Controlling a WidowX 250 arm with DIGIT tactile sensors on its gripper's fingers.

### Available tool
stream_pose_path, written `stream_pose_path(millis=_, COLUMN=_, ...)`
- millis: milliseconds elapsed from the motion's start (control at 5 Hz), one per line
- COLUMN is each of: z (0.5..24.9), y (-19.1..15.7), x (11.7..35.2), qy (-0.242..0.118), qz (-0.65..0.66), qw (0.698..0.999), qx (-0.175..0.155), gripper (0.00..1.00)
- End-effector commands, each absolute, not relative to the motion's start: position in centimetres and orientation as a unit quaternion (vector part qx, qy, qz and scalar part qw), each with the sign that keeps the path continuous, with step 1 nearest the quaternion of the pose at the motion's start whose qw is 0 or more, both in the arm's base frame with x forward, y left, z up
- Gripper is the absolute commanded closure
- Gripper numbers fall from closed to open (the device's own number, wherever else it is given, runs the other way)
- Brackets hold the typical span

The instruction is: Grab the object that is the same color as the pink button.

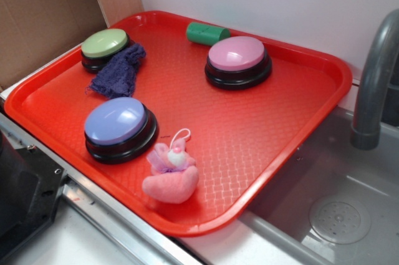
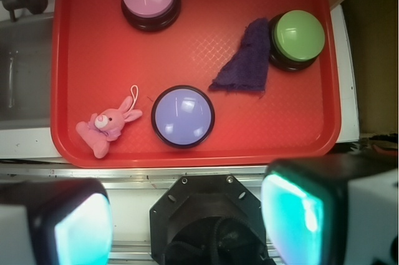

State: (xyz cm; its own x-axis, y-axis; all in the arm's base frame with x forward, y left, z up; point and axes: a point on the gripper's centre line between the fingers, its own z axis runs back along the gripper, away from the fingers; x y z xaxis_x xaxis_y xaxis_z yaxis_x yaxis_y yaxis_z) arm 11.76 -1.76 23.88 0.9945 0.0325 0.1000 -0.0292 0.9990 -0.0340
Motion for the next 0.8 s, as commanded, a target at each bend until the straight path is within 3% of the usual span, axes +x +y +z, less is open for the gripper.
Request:
stream_pose_path(millis=0, z=23.9, y=-1.8, x=11.8, qy=-0.050, qz=0.015, qw=0.998, qx=-0.016, gripper=0.00)
stream_pose_path(millis=400, z=21.3, y=-4.8, x=13.9, qy=-0.058, qz=0.162, qw=0.983, qx=-0.056, gripper=0.00)
stream_pose_path(millis=600, z=18.5, y=-6.9, x=15.5, qy=-0.048, qz=0.284, qw=0.955, qx=-0.073, gripper=0.00)
